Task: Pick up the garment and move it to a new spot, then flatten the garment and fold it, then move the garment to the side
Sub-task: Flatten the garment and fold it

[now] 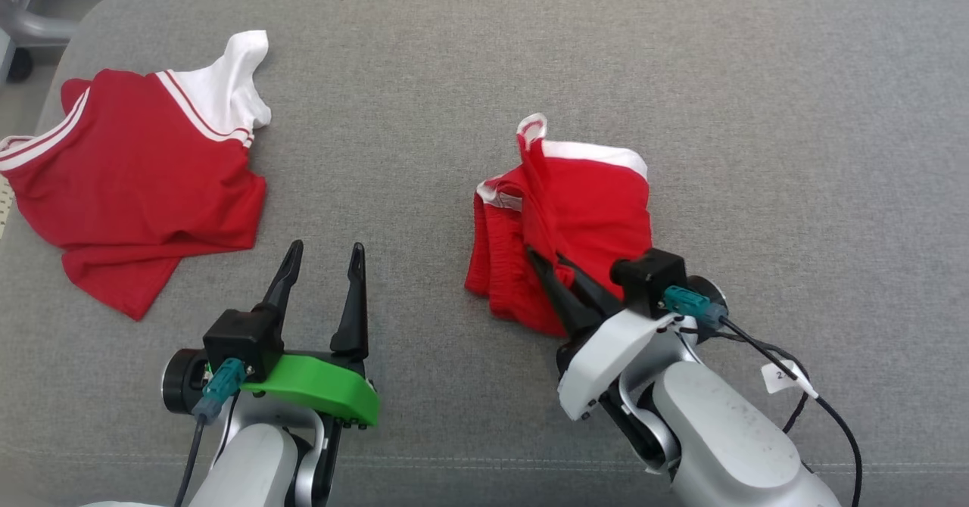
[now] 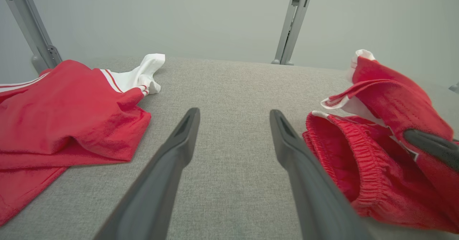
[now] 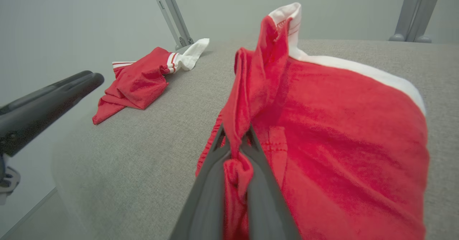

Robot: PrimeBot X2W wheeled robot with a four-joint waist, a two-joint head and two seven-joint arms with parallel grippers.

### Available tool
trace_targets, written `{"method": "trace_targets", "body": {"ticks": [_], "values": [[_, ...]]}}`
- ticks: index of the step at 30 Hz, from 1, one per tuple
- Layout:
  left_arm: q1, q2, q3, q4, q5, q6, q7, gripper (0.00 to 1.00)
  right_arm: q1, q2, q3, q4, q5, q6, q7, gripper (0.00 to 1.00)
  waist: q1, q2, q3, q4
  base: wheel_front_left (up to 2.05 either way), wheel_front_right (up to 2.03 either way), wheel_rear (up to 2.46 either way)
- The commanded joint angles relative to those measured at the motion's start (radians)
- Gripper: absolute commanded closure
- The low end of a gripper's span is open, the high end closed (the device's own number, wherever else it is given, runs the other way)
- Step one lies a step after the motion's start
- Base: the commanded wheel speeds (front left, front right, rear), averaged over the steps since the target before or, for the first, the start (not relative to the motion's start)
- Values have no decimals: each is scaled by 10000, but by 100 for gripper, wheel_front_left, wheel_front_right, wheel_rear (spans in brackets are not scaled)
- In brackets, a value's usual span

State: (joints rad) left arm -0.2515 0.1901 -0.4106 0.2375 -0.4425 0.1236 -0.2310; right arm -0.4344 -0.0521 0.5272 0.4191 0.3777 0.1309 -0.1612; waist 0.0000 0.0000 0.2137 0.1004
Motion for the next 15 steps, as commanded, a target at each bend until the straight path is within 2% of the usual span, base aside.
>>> {"method": "trace_targets", "body": {"ticks": [1, 4, 5, 6, 7, 12, 15], "values": [[-35, -45, -21, 60, -13, -22, -56, 0, -166, -15, 273, 229, 273, -4, 36, 100, 0, 0, 23, 170, 0, 0, 0], [-83, -60, -51, 128, -34, -51, -76, 0, -368, -7, 783, 619, 534, -4, -23, 100, 0, 0, 56, 273, 0, 0, 0], [-99, -72, -62, 151, -34, -57, -89, 0, -430, -15, 896, 729, 620, -4, -78, 73, 0, 0, 62, 294, 0, 0, 0], [-111, -84, -72, 167, -36, -60, -93, 0, -476, -5, 1030, 780, 764, -4, -137, 8, 0, 0, 66, 310, 0, 0, 0], [-119, -87, -73, 182, -43, -58, -106, 0, -524, 0, 1160, 826, 846, -4, -184, 0, 0, 0, 72, 312, 0, 0, 0], [-102, -50, -69, 270, -58, -11, -132, 0, -743, -1, 1854, 740, 728, -4, -449, 0, 0, 0, 23, 243, 0, 0, 0], [-63, 28, -57, 298, -71, 10, -141, 0, -792, -11, 2162, 426, 204, -4, -663, 0, 0, 0, -60, 136, 0, 0, 0]]}}
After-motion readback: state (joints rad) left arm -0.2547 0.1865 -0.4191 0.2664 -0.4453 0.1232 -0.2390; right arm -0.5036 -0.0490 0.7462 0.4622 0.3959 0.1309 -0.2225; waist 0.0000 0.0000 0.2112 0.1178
